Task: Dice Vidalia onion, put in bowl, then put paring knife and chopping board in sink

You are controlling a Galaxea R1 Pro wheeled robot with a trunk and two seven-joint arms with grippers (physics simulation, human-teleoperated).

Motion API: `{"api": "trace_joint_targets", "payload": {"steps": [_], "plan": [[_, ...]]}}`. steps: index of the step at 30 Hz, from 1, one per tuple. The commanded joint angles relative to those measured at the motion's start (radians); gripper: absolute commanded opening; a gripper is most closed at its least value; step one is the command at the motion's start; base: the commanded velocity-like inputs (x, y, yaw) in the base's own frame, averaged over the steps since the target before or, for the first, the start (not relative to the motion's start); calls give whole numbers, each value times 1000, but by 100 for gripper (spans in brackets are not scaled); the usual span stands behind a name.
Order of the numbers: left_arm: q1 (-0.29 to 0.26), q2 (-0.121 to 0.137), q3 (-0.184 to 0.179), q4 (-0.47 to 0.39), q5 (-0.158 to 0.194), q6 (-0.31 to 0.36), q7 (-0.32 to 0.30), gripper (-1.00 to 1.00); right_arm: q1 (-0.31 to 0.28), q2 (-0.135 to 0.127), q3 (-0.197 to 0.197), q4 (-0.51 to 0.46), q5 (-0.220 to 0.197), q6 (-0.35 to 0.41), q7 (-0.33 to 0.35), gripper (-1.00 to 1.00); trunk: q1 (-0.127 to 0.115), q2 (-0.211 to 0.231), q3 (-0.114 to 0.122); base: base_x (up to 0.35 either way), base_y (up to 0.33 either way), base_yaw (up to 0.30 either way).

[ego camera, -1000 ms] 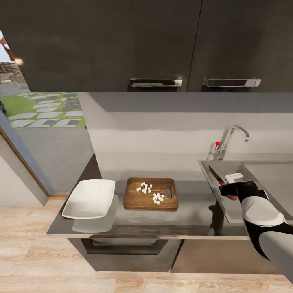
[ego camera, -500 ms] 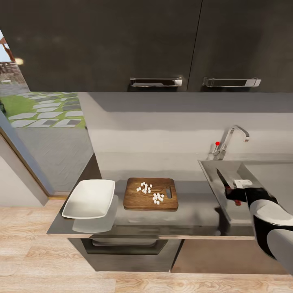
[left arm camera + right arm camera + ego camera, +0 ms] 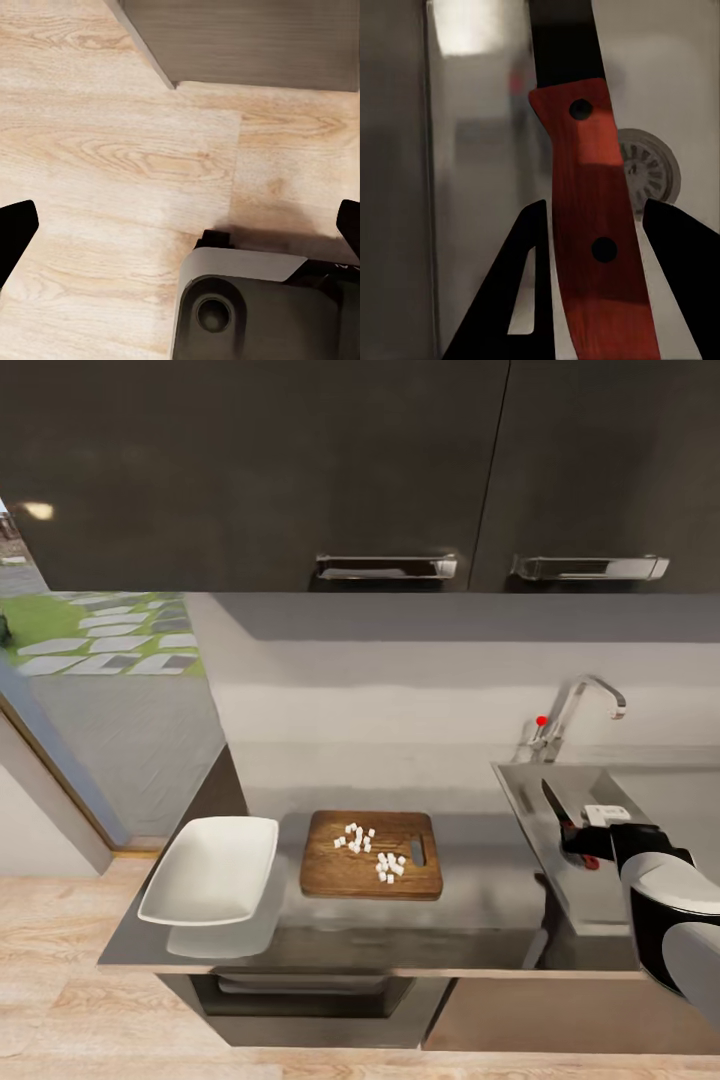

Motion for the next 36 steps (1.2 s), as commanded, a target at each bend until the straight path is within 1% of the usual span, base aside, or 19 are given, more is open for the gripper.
{"api": "trace_joint_targets", "payload": {"steps": [1,5,8,10,14,15,19,22,25,28,31,36], "plan": [[-2,-1,-6,4,1,-5,3,100,-2,0,-6,-2,3,15,5,-100,1,-2,-2,270,0,0],[-2,-1,-6,4,1,-5,3,100,-2,-1,-5,-2,4,72,5,-100,1,-2,-2,175,0,0],[-2,-1,-6,4,1,-5,3,100,-2,-2,-4,-2,4,90,4,-100,1,-2,-2,31,0,0],[-2,-1,-6,4,1,-5,3,100,-2,-4,-3,-3,6,93,2,-100,1,-2,-2,9,0,0],[-2,-1,-6,4,1,-5,3,100,-2,-22,-3,-3,8,95,1,-100,1,-2,-2,2,0,0],[-2,-1,-6,4,1,-5,4,100,-2,-23,-3,-3,8,96,0,-100,1,-2,-2,0,0,0],[-2,-1,-6,4,1,-5,4,100,-2,-24,-3,-2,9,98,-1,-100,1,-2,-2,6,0,0],[-2,-1,-6,4,1,-5,4,100,3,-23,-3,-2,11,115,0,-100,1,-2,-2,143,0,0],[-2,-1,-6,4,1,-5,5,100,38,-20,-3,-1,13,121,-1,-100,1,-2,-2,53,0,0],[-2,-1,-6,4,1,-5,5,100,58,-18,-3,2,13,122,-3,-100,1,-2,-2,10,0,0],[-2,-1,-6,4,1,-5,6,100,67,-17,-3,18,13,122,-6,-100,1,-2,-2,3,0,0],[-2,-1,-6,4,1,-5,6,100,70,-16,-3,43,13,120,-34,-100,1,-2,-2,0,0,0]]}}
